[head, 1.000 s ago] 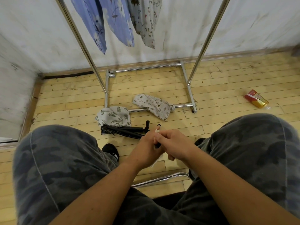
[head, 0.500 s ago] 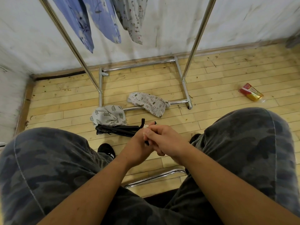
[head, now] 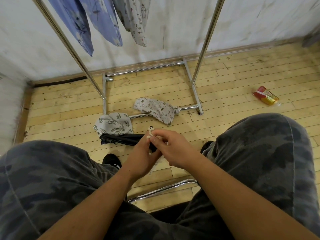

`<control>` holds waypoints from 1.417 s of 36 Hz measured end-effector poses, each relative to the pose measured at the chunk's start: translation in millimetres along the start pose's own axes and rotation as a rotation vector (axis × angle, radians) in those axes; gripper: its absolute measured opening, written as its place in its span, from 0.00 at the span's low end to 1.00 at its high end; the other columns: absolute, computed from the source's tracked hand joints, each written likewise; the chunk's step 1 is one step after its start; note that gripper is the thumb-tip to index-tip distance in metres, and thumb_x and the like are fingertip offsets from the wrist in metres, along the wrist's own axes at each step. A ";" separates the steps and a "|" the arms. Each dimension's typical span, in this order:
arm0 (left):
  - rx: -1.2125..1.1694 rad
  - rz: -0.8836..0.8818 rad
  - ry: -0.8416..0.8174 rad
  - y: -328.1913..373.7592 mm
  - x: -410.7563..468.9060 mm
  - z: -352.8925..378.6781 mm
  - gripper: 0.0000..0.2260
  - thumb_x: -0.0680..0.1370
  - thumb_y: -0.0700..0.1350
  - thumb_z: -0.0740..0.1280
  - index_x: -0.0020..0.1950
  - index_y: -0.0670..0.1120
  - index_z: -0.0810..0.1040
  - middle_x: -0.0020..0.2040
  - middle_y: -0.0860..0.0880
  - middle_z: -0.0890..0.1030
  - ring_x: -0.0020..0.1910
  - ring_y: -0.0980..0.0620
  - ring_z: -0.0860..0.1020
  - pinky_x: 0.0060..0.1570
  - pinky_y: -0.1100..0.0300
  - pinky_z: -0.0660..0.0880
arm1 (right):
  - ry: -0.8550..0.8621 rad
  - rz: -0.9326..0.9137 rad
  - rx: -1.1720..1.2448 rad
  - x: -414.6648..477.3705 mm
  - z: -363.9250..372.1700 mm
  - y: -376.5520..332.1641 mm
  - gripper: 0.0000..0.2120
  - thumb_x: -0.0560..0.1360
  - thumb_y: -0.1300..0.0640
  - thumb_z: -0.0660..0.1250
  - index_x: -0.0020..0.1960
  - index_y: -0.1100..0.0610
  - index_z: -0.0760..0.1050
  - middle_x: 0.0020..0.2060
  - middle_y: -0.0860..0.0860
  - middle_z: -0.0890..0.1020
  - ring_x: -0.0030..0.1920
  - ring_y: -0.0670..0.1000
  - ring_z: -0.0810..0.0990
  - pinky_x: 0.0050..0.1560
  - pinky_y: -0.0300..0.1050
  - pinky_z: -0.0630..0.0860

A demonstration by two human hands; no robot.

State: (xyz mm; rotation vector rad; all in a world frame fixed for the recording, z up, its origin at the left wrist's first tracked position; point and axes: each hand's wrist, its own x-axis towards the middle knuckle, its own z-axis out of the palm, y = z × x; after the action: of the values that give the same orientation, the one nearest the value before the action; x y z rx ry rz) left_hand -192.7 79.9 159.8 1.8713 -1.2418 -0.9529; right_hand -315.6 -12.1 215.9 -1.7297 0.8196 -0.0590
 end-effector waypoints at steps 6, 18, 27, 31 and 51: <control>-0.016 -0.006 -0.014 2.1 -0.1 1.5 0.08 0.76 0.53 0.65 0.54 0.54 0.76 0.48 0.57 0.81 0.47 0.59 0.80 0.46 0.64 0.79 | 0.004 -0.017 -0.033 1.0 8.0 -2.5 0.09 0.86 0.52 0.60 0.52 0.53 0.78 0.40 0.50 0.81 0.42 0.46 0.78 0.42 0.39 0.75; 0.079 0.077 -0.072 -13.4 0.3 8.7 0.03 0.74 0.57 0.56 0.44 0.62 0.69 0.40 0.60 0.75 0.45 0.68 0.77 0.41 0.75 0.70 | -0.041 0.029 -0.051 -2.9 8.5 -14.5 0.10 0.85 0.52 0.60 0.49 0.47 0.77 0.39 0.43 0.79 0.39 0.40 0.77 0.41 0.37 0.70; 0.026 0.088 -0.100 -16.2 3.6 7.6 0.05 0.78 0.54 0.61 0.45 0.58 0.75 0.43 0.53 0.79 0.43 0.56 0.80 0.40 0.65 0.74 | -0.089 0.092 0.032 -4.2 3.9 -14.1 0.10 0.85 0.50 0.61 0.55 0.54 0.78 0.44 0.53 0.83 0.31 0.45 0.76 0.31 0.41 0.77; 0.066 0.085 -0.078 -17.5 4.9 6.4 0.01 0.78 0.52 0.66 0.48 0.60 0.76 0.49 0.57 0.78 0.48 0.57 0.78 0.45 0.64 0.75 | -0.050 0.124 0.049 -2.7 -2.7 -10.2 0.10 0.84 0.51 0.63 0.52 0.56 0.79 0.36 0.51 0.79 0.26 0.42 0.74 0.31 0.40 0.77; 0.056 -0.112 -0.039 -4.8 -0.9 -0.7 0.34 0.77 0.53 0.74 0.77 0.53 0.59 0.56 0.60 0.80 0.49 0.69 0.80 0.45 0.75 0.74 | -0.034 0.338 0.070 2.0 -6.0 -10.1 0.20 0.87 0.44 0.52 0.43 0.51 0.73 0.37 0.50 0.76 0.30 0.48 0.73 0.31 0.43 0.75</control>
State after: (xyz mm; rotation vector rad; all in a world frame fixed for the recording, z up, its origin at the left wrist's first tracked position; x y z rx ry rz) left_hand -190.2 82.3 156.2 1.9926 -1.2087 -1.0280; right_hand -311.7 -17.2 226.0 -1.5030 1.0613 0.1677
